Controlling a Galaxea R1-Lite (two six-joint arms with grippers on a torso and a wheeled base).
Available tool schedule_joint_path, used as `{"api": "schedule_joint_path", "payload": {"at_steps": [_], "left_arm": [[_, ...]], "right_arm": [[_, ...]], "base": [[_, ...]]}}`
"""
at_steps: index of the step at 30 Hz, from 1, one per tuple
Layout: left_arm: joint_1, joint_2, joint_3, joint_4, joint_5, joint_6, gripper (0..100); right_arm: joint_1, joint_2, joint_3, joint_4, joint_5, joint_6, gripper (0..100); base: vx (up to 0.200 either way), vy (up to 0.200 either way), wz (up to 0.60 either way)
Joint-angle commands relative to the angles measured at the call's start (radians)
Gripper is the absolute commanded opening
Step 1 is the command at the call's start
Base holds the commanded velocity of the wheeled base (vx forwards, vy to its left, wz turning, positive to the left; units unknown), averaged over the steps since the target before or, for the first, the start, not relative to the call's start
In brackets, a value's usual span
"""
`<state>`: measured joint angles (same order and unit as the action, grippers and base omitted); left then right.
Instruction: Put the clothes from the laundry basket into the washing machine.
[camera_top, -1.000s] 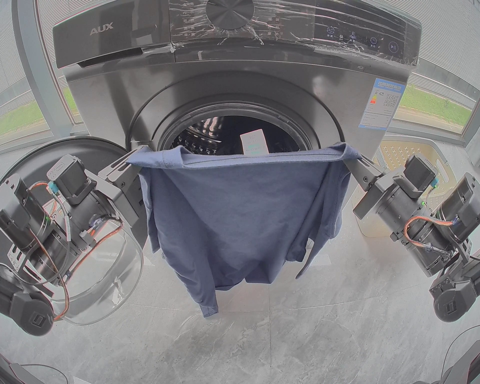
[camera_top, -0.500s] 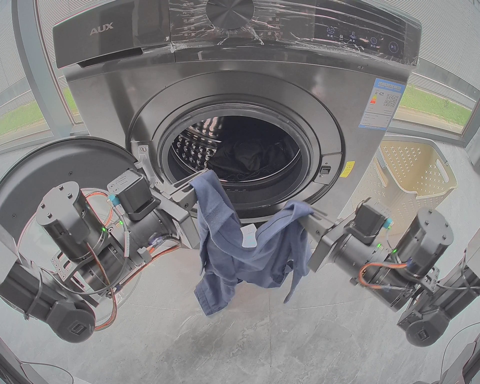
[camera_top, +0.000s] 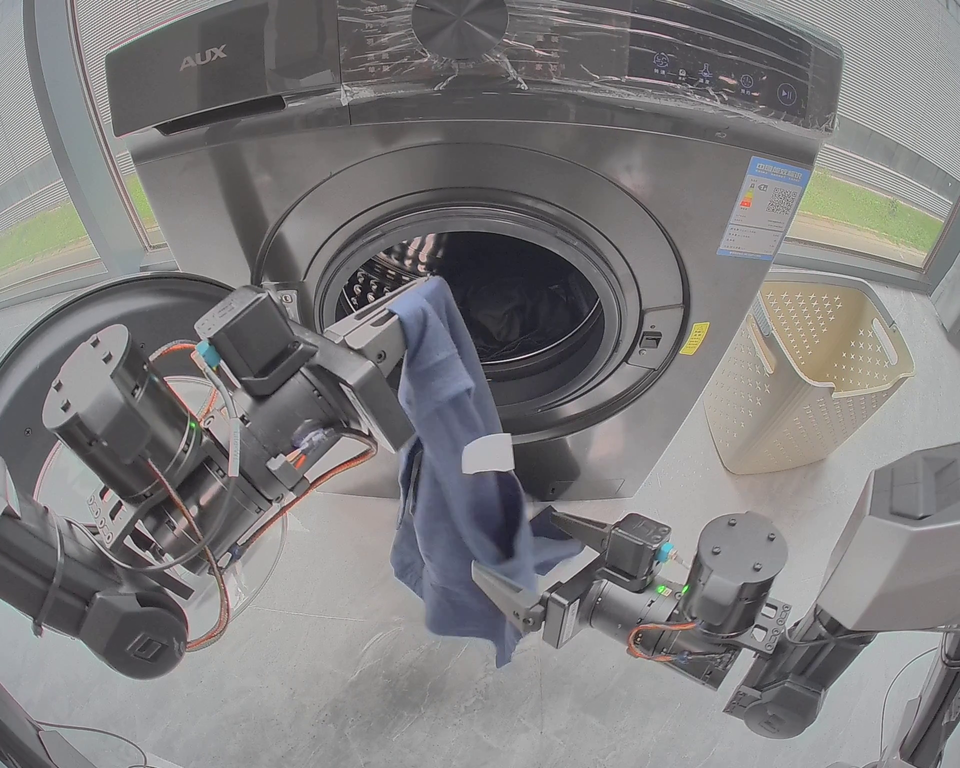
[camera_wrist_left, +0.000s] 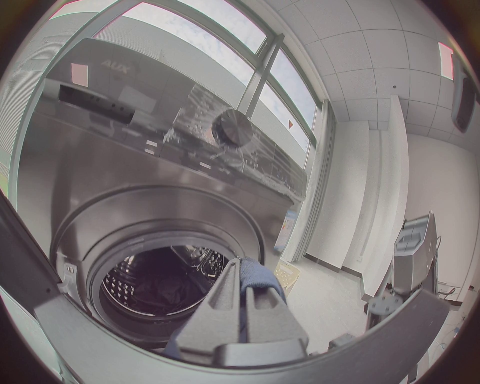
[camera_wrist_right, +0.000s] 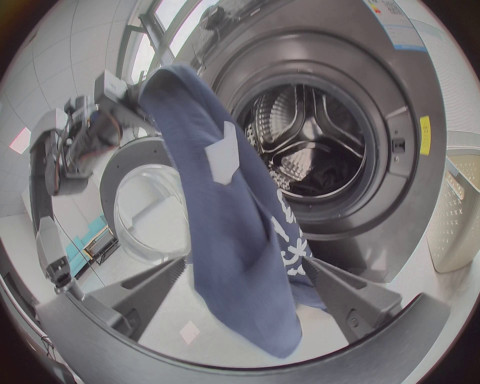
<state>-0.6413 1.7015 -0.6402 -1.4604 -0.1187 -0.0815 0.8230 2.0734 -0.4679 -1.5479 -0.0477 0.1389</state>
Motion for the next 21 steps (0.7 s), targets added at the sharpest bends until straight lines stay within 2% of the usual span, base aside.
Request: {"api": "schedule_joint_path", "payload": {"at_steps": [1, 15, 21], "left_arm": [[-0.006, -0.06, -0.009, 0.011, -0.001, -0.001, 0], [-0.032, -0.088, 0.002, 0.006, -0.015, -0.003, 0], [-0.032, -0.086, 0.002, 0.005, -0.015, -0.003, 0]], "right_arm": [[0.018, 0.103, -0.031, 0.002, -0.004, -0.002, 100], [-0.033, 0.149, -0.198, 0.002, -0.008, -0.001, 100], [-0.025, 0.166, -0.215, 0.002, -0.008, -0.005, 100]], "base": [[0.0, 0.0, 0.0], [0.0, 0.0, 0.0], [0.0, 0.0, 0.0]]}}
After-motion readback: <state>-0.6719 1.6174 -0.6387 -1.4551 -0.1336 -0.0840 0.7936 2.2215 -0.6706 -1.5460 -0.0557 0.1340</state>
